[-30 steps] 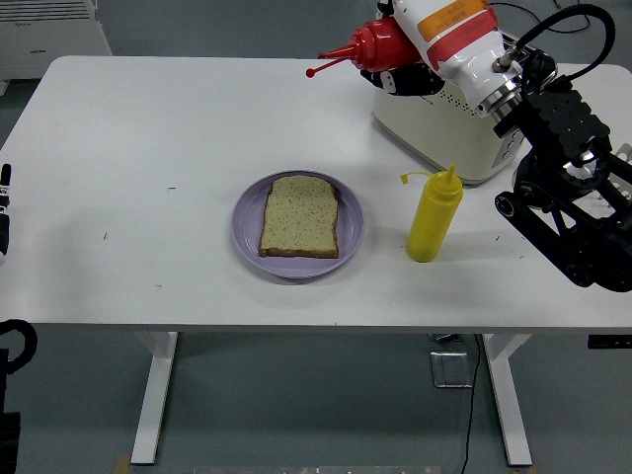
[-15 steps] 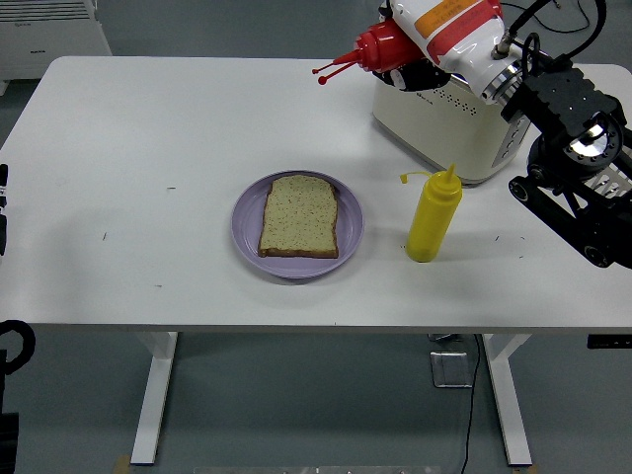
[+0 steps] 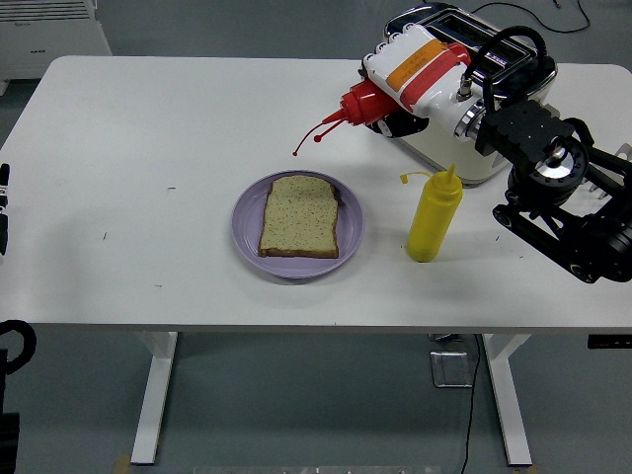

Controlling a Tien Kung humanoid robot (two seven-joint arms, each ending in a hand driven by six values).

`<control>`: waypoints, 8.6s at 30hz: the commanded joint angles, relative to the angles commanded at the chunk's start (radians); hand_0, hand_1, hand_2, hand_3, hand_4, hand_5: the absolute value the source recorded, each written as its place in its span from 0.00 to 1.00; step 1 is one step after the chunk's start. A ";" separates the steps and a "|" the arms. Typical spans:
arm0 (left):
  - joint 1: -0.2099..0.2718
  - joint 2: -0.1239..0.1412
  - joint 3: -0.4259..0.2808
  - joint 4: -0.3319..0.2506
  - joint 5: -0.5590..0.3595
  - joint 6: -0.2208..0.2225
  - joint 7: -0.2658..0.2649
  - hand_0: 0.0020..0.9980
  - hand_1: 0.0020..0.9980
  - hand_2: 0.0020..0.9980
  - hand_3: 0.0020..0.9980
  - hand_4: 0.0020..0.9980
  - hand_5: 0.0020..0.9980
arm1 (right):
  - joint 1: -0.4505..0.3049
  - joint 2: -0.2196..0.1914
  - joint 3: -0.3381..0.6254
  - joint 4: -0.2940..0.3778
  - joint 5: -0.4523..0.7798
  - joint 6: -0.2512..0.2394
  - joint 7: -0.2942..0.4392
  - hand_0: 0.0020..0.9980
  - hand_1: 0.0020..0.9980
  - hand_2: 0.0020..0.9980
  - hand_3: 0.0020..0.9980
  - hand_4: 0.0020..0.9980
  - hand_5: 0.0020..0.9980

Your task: Pick up the cup,pour liquid into bread,place the cup on the desk

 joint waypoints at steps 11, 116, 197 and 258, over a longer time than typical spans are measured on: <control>0.000 0.000 0.004 0.001 0.000 0.000 0.000 0.79 0.75 0.74 0.68 0.57 1.00 | -0.040 0.002 0.140 0.023 0.000 -0.026 -0.004 0.00 0.00 0.09 0.21 0.85 0.31; 0.001 0.000 0.021 0.002 -0.002 0.002 0.001 0.79 0.75 0.74 0.68 0.57 1.00 | -0.639 0.083 0.315 -0.131 1.705 -0.265 0.678 0.33 0.33 0.38 0.35 0.78 0.31; -0.010 0.000 0.029 0.000 0.000 0.001 0.002 0.79 0.75 0.74 0.68 0.57 1.00 | -0.964 0.003 1.013 0.205 1.950 0.211 0.370 0.91 0.85 0.90 0.94 0.89 0.44; -0.007 0.000 0.030 0.000 0.000 -0.001 0.001 0.79 0.74 0.74 0.68 0.57 1.00 | -0.953 0.025 1.031 0.150 2.111 0.219 0.295 0.86 0.80 0.84 0.90 0.83 0.59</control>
